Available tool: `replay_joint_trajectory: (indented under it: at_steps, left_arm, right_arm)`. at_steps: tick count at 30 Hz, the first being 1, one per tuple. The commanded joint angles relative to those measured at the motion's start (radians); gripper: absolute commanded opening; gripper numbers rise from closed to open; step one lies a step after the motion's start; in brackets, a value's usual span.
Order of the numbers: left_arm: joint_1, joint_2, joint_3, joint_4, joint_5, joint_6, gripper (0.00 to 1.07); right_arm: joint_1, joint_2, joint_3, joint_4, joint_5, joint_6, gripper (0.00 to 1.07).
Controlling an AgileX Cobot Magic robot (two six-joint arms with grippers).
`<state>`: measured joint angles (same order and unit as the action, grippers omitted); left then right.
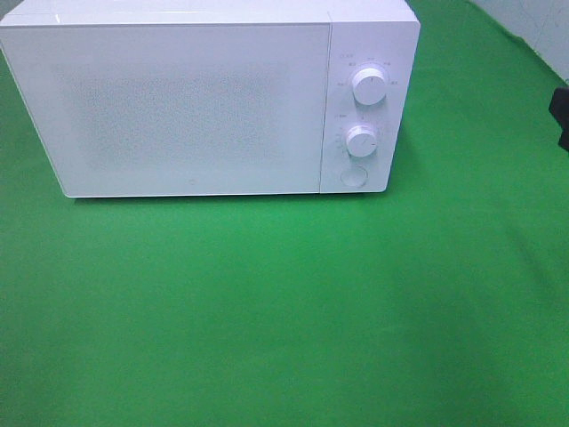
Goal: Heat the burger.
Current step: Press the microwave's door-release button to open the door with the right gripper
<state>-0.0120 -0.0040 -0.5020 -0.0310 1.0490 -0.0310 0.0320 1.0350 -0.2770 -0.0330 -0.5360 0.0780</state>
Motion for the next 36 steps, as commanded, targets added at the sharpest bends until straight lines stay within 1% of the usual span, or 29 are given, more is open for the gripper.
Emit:
replay_joint_trajectory:
  at_steps: [1, 2, 4, 5, 6, 7, 8, 9, 10, 11, 12, 13, 14, 16, 17, 18, 19, 20, 21, 23, 26, 27, 30, 32, 36]
  left_arm:
    - [0.002, -0.022, 0.002, 0.0, -0.009, 0.001, 0.97]
    - [0.002, -0.022, 0.002, 0.0, -0.009, 0.001, 0.97]
    - [0.002, -0.022, 0.002, 0.0, -0.009, 0.001, 0.97]
    - [0.002, -0.022, 0.002, 0.0, -0.009, 0.001, 0.97]
    - [0.002, -0.022, 0.002, 0.0, -0.009, 0.001, 0.97]
    - [0.002, -0.022, 0.002, 0.0, -0.009, 0.001, 0.97]
    - [0.002, -0.022, 0.002, 0.0, -0.009, 0.001, 0.97]
    - [0.002, -0.022, 0.002, 0.0, -0.009, 0.001, 0.97]
    - [0.002, -0.022, 0.002, 0.0, -0.009, 0.001, 0.97]
    - [0.002, -0.022, 0.002, 0.0, -0.009, 0.001, 0.97]
    - [0.002, -0.022, 0.002, 0.0, -0.009, 0.001, 0.97]
    - [0.002, -0.022, 0.002, 0.0, -0.009, 0.001, 0.97]
    - [0.002, -0.022, 0.002, 0.0, -0.009, 0.001, 0.97]
    - [0.002, -0.022, 0.002, 0.0, -0.009, 0.001, 0.97]
    - [0.002, -0.022, 0.002, 0.0, -0.009, 0.001, 0.97]
    - [0.002, -0.022, 0.002, 0.0, -0.009, 0.001, 0.97]
    - [0.002, -0.022, 0.002, 0.0, -0.009, 0.001, 0.97]
    - [0.002, -0.022, 0.002, 0.0, -0.009, 0.001, 0.97]
    - [0.002, -0.022, 0.002, 0.0, -0.009, 0.001, 0.97]
    - [0.002, -0.022, 0.002, 0.0, -0.009, 0.001, 0.97]
    - [0.002, -0.022, 0.002, 0.0, -0.009, 0.001, 0.97]
    - [0.002, -0.022, 0.002, 0.0, -0.009, 0.001, 0.97]
    - [0.002, -0.022, 0.002, 0.0, -0.009, 0.001, 0.97]
    - [0.002, -0.022, 0.002, 0.0, -0.009, 0.001, 0.97]
    - [0.002, -0.022, 0.002, 0.0, -0.009, 0.001, 0.97]
  right_arm:
    - [0.016, 0.08, 0.023, 0.051, -0.126, -0.039, 0.76]
    - [0.016, 0.08, 0.023, 0.051, -0.126, -0.039, 0.76]
    - [0.092, 0.13, 0.026, 0.139, -0.166, -0.126, 0.76]
    - [0.092, 0.13, 0.026, 0.139, -0.166, -0.126, 0.76]
    - [0.155, 0.164, 0.026, 0.216, -0.195, -0.192, 0.76]
    - [0.155, 0.164, 0.026, 0.216, -0.195, -0.192, 0.76]
    - [0.227, 0.207, 0.026, 0.291, -0.232, -0.235, 0.76]
    - [0.261, 0.229, 0.026, 0.33, -0.255, -0.25, 0.76]
    - [0.261, 0.229, 0.026, 0.33, -0.255, -0.25, 0.76]
    - [0.322, 0.273, 0.026, 0.392, -0.302, -0.276, 0.76]
    - [0.322, 0.273, 0.026, 0.392, -0.302, -0.276, 0.76]
    - [0.387, 0.323, 0.026, 0.455, -0.358, -0.306, 0.76]
    - [0.387, 0.323, 0.026, 0.455, -0.358, -0.306, 0.76]
    - [0.502, 0.411, 0.001, 0.576, -0.427, -0.355, 0.76]
    - [0.502, 0.411, 0.001, 0.576, -0.427, -0.355, 0.76]
    - [0.536, 0.433, -0.013, 0.605, -0.437, -0.371, 0.76]
    - [0.536, 0.433, -0.013, 0.605, -0.437, -0.371, 0.76]
    - [0.581, 0.473, -0.04, 0.634, -0.447, -0.399, 0.76]
    - [0.581, 0.473, -0.04, 0.634, -0.447, -0.399, 0.76]
    - [0.663, 0.539, -0.108, 0.688, -0.454, -0.449, 0.76]
    - [0.681, 0.555, -0.125, 0.703, -0.454, -0.454, 0.76]
    - [0.708, 0.585, -0.153, 0.728, -0.454, -0.46, 0.76]
    - [0.73, 0.61, -0.178, 0.754, -0.452, -0.463, 0.76]
    - [0.764, 0.651, -0.216, 0.793, -0.438, -0.471, 0.76]
    - [0.775, 0.676, -0.24, 0.814, -0.423, -0.466, 0.76]
